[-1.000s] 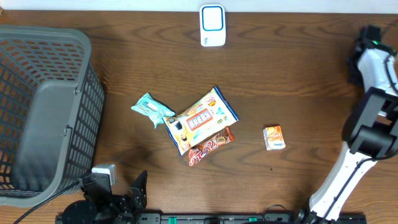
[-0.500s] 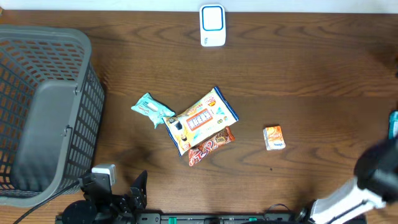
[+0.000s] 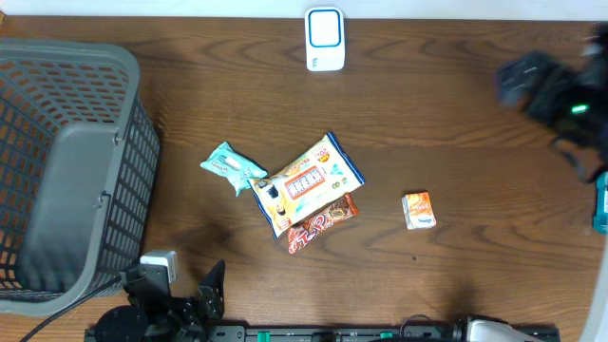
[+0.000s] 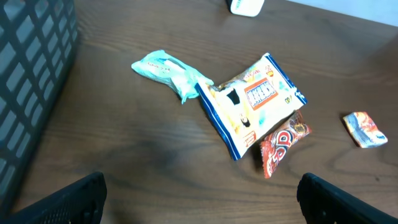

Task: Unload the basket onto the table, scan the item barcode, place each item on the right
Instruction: 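Reach the right gripper to the small orange pack and grasp it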

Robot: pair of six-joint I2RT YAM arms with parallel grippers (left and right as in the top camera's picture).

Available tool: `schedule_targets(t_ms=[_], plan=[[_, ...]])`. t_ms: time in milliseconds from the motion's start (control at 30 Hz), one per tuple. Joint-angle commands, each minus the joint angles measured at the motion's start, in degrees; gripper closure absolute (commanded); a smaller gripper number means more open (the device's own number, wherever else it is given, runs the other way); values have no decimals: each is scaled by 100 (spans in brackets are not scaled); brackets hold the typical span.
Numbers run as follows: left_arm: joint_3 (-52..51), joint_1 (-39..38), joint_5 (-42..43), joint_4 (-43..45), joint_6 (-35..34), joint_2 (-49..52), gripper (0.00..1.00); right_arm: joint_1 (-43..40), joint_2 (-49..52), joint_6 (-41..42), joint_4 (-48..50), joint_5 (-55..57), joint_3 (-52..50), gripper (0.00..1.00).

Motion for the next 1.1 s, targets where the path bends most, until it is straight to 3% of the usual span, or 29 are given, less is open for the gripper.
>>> schedule_targets(t_ms=[0,167,300,600,700,733,767,833,1067], plan=[[24,24,70,13,11,4,2,1047,254,9,-470,90,-710,1],[24,24,70,13,11,4,2,2214,490,-76,-83,942,-2166,1],[24,24,70,11,11,4,2,2835,866,234,258,1954,-3088,9],[24,24,70,11,11,4,2,3493,1808,372,446,3445,-3340,11],[24,24,70,13,11,4,2,3493,2181,369,516,3510,-3410,18],[24,24,70,11,11,4,2,3493,2288,369,518,3515,-3442,25],[24,24,72,13,11,4,2,3493,2406,369,516,3512,-3484,38],[24,24,72,11,11,4,2,3493,2632,372,514,3510,-3578,49],[24,24,70,11,11,4,2,3493,3185,369,697,3534,-3853,47]])
